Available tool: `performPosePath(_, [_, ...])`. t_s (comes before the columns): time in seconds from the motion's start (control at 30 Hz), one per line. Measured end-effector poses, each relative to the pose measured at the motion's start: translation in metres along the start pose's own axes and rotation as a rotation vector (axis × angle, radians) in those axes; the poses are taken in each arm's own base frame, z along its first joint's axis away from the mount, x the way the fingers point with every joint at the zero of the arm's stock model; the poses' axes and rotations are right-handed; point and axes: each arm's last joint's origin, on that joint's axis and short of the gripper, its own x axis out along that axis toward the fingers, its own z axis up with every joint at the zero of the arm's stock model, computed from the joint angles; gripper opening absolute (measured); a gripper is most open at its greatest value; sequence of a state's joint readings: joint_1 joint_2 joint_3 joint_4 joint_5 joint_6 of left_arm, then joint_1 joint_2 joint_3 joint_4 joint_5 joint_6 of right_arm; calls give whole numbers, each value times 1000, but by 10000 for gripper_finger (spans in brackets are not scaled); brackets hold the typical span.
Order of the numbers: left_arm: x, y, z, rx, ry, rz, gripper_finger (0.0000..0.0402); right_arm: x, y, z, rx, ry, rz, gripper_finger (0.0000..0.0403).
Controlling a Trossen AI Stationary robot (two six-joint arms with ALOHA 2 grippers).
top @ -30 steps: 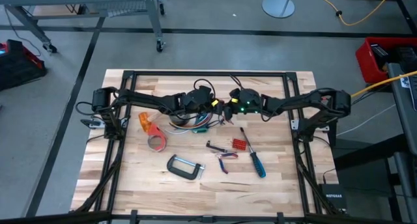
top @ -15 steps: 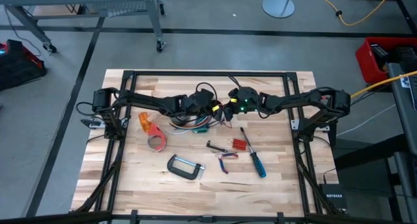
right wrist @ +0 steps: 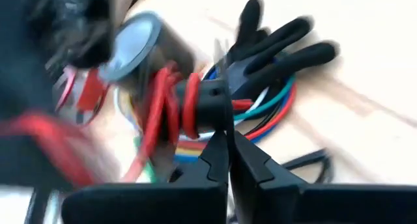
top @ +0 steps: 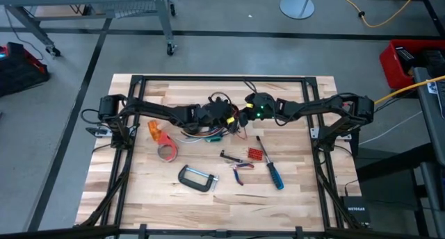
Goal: Coil cords
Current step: Coil the red wire onto a black spool
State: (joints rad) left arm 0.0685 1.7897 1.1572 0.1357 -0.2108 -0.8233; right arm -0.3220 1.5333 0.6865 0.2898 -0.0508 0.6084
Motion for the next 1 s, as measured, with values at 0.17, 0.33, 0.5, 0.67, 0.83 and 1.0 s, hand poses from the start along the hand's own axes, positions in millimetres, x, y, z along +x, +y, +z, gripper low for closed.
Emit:
performPosePath(0.17, [-2, -5, -7, 47, 32, -21, 0, 0, -2, 2, 26, -11, 4, 1])
performPosePath(0.33, [-3, -5, -13, 90, 67, -3, 0, 0, -1, 5, 29, -23, 29, 1])
performPosePath(0.5, [-3, -6, -15, 57, 77, -1, 0, -1, 2, 9, 37, -53, 77, 1])
performPosePath(0.67, [-4, -8, -17, 60, 76, -2, 0, -2, 8, 16, 47, -124, 146, 1])
performPosePath(0.83, [-4, -7, -17, 54, 79, 10, 0, -5, 15, 23, 48, -180, 255, 1])
performPosePath(1.0, [-5, -9, -20, 59, 89, 7, 0, -9, 14, 33, 63, -218, 337, 1])
